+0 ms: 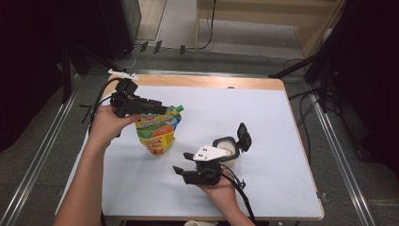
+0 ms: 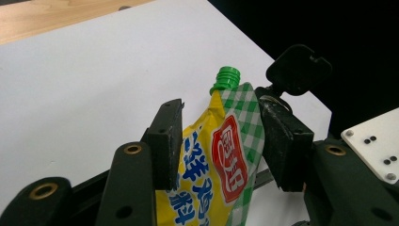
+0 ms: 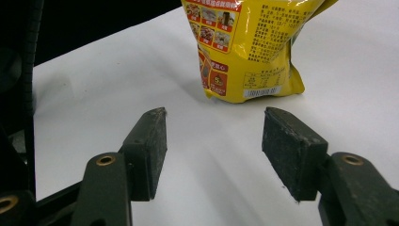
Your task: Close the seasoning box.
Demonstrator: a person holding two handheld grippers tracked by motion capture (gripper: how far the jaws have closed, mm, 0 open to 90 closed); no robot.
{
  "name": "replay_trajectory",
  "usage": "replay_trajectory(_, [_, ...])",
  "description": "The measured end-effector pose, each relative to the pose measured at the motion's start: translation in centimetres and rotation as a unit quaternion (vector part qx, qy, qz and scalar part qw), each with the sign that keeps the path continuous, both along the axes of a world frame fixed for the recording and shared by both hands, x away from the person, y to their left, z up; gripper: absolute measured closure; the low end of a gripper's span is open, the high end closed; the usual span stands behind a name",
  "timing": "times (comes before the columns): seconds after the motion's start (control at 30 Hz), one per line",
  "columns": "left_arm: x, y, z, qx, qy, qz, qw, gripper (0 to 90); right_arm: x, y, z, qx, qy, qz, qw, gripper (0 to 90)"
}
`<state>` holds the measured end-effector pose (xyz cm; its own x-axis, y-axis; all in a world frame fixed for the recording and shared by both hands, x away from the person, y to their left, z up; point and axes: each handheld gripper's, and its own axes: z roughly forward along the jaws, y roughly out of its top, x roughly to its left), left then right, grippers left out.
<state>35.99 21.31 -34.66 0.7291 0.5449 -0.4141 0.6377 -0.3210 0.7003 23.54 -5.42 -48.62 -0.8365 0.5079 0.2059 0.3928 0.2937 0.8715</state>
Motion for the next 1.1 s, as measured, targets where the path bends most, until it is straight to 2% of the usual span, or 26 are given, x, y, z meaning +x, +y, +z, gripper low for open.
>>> replay_trajectory(0.43, [-0.9,1.2,1.7,-0.009,-0.035,0.019,0.9991,50.6,0.0,0.0,0.2,-0.003,-0.001,0.000,1.0000,42.3])
replay_trajectory(0.57, [-1.1,1.8,2.0,-0.016,-0.038,0.029,0.9987,49.7,0.0,0.0,0.3,-0.005,0.004,-0.003,1.0000,42.8])
replay_trajectory(0.67, [-1.3,2.1,2.1,-0.017,-0.048,0.033,0.9982,49.1,0.1,-0.1,0.5,-0.007,0.011,-0.007,0.9999,43.0])
replay_trajectory(1.0, [-0.9,3.6,1.7,-0.012,-0.042,0.058,0.9974,46.8,0.1,-0.5,1.7,-0.016,0.011,-0.003,0.9998,43.7])
replay_trajectory(1.1, [-0.6,3.9,1.2,-0.012,-0.033,0.069,0.9970,45.2,0.2,-0.8,2.2,-0.012,0.011,-0.006,0.9998,43.6])
